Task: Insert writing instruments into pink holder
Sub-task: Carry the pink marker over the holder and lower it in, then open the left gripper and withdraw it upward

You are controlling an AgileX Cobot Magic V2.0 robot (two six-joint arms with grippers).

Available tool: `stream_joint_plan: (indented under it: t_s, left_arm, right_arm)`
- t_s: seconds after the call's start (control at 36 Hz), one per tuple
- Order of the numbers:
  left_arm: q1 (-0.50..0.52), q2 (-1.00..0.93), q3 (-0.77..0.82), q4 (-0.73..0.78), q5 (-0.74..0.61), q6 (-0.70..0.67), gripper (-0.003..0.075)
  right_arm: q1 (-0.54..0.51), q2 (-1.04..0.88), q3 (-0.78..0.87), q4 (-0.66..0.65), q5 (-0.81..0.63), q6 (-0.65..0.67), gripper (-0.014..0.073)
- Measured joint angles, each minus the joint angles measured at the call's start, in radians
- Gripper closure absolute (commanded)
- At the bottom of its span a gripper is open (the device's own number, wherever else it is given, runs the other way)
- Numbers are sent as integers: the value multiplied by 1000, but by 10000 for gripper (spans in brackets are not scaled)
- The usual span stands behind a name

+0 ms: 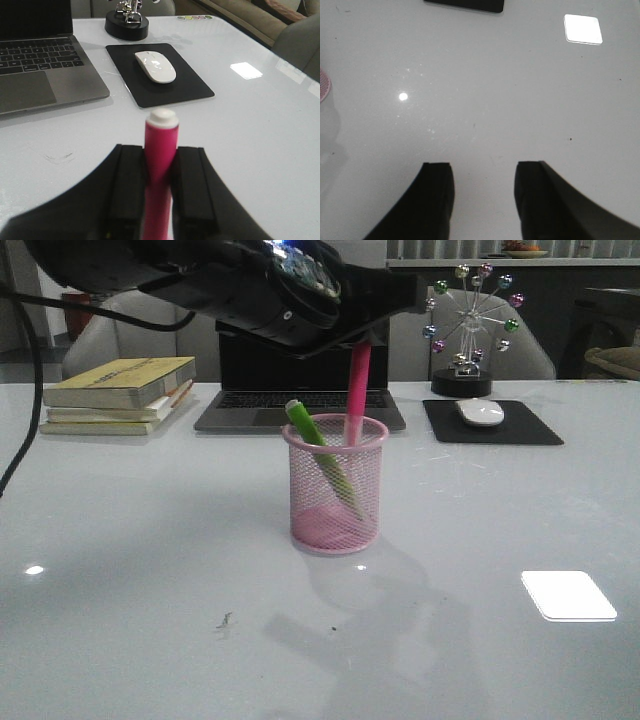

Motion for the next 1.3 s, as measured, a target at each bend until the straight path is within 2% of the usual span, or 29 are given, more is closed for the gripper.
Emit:
stream_joint_plan:
  t_s: [0.19, 0.25, 0.47, 0.69, 0.83, 1.0, 1.3]
  left_arm:
    - [0, -4, 0, -2, 0, 0, 296]
    - [0, -7, 0, -2, 0, 0, 253]
    - [5, -78, 2, 16, 34, 37, 289]
    - [80, -267, 3, 43, 173, 156, 316]
    - [198, -443, 4, 45, 268, 175, 316]
    - [368, -681, 64, 69, 294, 179, 316]
    - [659, -1091, 341, 96, 468, 181, 315]
  right_arm:
    - [0, 0, 0, 0, 0, 0, 179]
    - [0, 0, 0, 0, 0, 0, 179]
    - [0, 0, 0, 0, 0, 0, 179]
    - [0, 0, 0, 0, -13, 0, 179]
    - [0, 0, 0, 0, -24, 0, 179]
    - [0, 0, 0, 0, -36, 0, 179]
    - [0, 0, 0, 0, -39, 0, 179]
